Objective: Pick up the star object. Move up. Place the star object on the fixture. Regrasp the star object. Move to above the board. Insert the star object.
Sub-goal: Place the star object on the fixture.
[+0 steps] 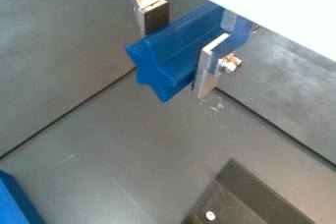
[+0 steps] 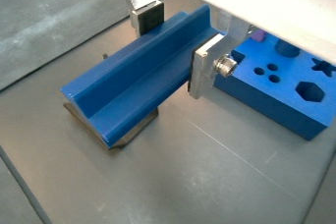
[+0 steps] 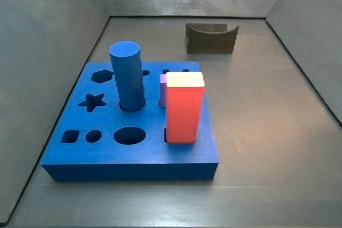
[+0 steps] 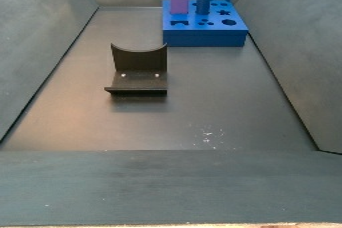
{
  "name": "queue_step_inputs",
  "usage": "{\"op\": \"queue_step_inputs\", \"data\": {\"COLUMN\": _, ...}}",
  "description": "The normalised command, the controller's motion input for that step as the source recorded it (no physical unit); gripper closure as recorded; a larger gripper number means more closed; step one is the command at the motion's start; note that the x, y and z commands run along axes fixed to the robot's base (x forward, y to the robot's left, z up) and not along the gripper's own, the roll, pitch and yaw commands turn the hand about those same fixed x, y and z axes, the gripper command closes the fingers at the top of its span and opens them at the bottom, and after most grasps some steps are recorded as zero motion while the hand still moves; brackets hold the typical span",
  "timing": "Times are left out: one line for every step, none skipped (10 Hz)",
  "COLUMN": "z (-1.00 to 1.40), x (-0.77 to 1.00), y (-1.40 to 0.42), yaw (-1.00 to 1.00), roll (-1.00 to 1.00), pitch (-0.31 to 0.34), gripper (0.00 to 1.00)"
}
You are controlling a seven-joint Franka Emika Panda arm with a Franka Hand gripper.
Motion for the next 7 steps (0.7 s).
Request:
{"op": "queue_step_inputs", "data": {"z": 0.09, "x": 1.00, "y": -0.01, "yaw": -0.02, "roll": -0.03, "pitch": 0.161, "gripper": 1.00}}
{"op": "queue_step_inputs", "data": {"z": 0.07, "x": 1.00, "y": -0.01, "yaw": -0.01, "roll": -0.05, "pitch": 0.157, "gripper": 1.00}}
{"op": "queue_step_inputs", "data": {"z": 0.06, "x": 1.00, "y": -0.01, "yaw": 0.00, "roll": -0.06, "pitch": 0.162, "gripper": 1.00}}
{"op": "queue_step_inputs", "data": {"z": 0.06, "x": 1.00, "y": 0.00, "yaw": 0.00, "roll": -0.06, "pitch": 0.162, "gripper": 1.00}}
{"op": "queue_step_inputs", "data": {"z": -0.34, "x": 1.00, "y": -0.11, "yaw": 0.07, "roll": -1.00, "pitch": -0.010, "gripper": 1.00}}
{"op": "queue_step_inputs", "data": {"z": -0.36, "x": 1.00, "y": -0.11, "yaw": 0.06, "roll": -1.00, "pitch": -0.009, "gripper": 1.00}}
{"op": "queue_step_inputs", "data": {"z": -0.31, "x": 1.00, "y": -0.06, "yaw": 0.05, "roll": -1.00, "pitch": -0.016, "gripper": 1.00}}
